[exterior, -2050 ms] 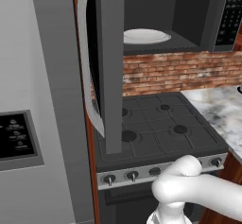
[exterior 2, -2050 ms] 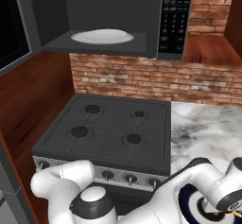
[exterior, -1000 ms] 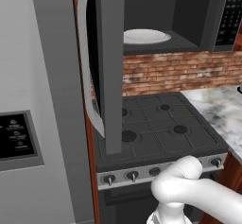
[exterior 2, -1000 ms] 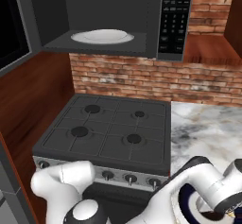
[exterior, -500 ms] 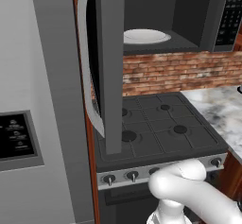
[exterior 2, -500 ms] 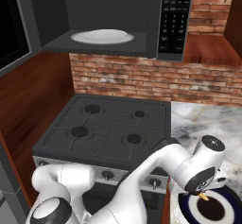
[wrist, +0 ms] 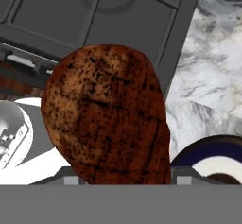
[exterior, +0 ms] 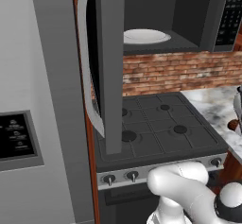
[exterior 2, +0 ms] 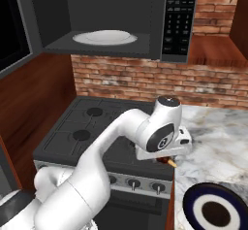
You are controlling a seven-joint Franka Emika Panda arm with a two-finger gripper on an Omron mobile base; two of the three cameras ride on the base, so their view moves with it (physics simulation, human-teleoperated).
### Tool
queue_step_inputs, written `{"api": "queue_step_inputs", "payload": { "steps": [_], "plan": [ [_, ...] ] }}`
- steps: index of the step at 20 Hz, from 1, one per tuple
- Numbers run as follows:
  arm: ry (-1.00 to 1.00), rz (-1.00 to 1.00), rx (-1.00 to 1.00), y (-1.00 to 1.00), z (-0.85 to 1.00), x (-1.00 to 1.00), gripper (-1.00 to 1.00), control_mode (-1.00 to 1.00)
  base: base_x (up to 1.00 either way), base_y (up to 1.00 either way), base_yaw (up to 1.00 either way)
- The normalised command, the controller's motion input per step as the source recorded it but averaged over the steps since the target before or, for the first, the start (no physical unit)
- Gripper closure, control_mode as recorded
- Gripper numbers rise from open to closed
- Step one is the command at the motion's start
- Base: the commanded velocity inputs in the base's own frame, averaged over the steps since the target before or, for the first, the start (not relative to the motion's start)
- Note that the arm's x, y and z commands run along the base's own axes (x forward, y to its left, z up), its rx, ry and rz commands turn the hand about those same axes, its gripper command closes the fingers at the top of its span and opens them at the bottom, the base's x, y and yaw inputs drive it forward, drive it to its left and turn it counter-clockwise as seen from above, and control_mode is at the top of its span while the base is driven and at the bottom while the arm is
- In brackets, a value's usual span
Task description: Pick the steak from the counter and place it in the microwave.
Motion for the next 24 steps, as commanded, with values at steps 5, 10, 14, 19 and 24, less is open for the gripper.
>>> {"api": "queue_step_inputs", "payload": {
  "steps": [5, 10, 14, 19, 24],
  "plan": [
    [0.0, 0.0, 0.07, 0.91, 1.0, 0.35, 1.0, -1.0, 0.0, 0.0, 0.0],
    [-0.03, -0.06, 0.08, 0.29, 0.82, 0.45, 1.0, -1.0, 0.0, 0.0, 0.0],
    [-0.31, -0.16, 0.05, 0.27, 0.33, 0.52, 1.0, -1.0, 0.0, 0.0, 0.0],
    [-0.31, -0.19, 0.08, 0.53, 0.76, 0.67, 1.0, -1.0, 0.0, 0.0, 0.0],
    [-0.24, -0.18, 0.13, 0.77, 0.95, 0.06, 1.0, -1.0, 0.0, 0.0, 0.0]
  ]
}}
